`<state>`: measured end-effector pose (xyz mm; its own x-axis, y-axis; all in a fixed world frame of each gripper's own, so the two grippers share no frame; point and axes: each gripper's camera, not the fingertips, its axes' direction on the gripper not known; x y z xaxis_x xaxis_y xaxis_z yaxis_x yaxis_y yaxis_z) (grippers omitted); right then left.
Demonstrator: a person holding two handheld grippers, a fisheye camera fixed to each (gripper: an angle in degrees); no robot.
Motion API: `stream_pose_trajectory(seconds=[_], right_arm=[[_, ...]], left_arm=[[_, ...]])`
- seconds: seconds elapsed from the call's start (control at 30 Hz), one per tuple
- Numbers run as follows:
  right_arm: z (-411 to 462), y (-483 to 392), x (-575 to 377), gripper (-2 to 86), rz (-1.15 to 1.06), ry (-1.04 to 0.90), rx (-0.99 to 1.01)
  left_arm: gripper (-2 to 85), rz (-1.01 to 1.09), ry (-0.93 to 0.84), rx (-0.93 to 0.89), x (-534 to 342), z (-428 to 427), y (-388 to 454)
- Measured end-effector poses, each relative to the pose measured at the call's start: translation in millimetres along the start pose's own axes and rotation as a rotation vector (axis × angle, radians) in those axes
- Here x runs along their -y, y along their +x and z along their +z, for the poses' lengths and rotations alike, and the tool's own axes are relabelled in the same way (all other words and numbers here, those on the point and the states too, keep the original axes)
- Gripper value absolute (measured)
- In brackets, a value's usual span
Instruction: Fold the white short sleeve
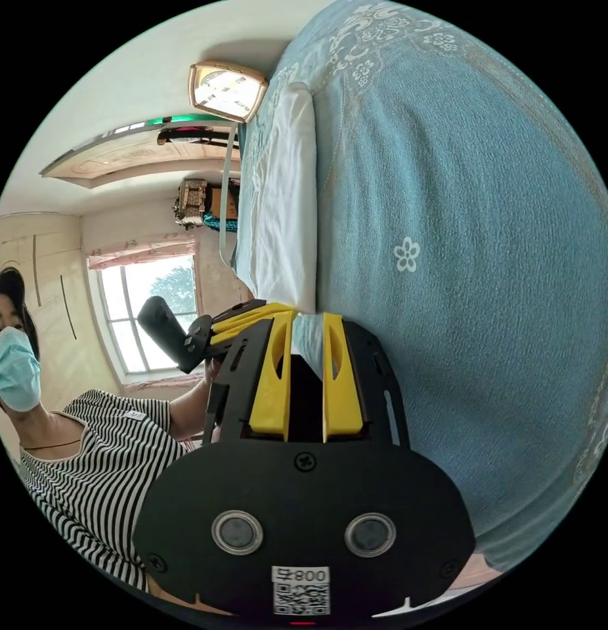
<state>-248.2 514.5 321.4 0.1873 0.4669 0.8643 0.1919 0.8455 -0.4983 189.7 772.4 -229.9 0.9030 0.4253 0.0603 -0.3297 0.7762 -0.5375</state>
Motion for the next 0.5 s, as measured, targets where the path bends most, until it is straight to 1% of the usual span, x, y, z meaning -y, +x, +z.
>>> stream_pose_trajectory(seconds=[0.27, 0.5], right_arm=[[-14.0, -10.3, 23.7, 9.0, 0.067, 0.002, 0.134], [-5.2, -25.7, 39.5, 7.8, 0.094, -0.036, 0.198]], left_arm=[[0.1, -0.054, 0.081, -0.051, 3.7, 0.0, -10.0], [0.2, -0.073, 0.087, -0.059, 7.6, 10.0, -22.0]])
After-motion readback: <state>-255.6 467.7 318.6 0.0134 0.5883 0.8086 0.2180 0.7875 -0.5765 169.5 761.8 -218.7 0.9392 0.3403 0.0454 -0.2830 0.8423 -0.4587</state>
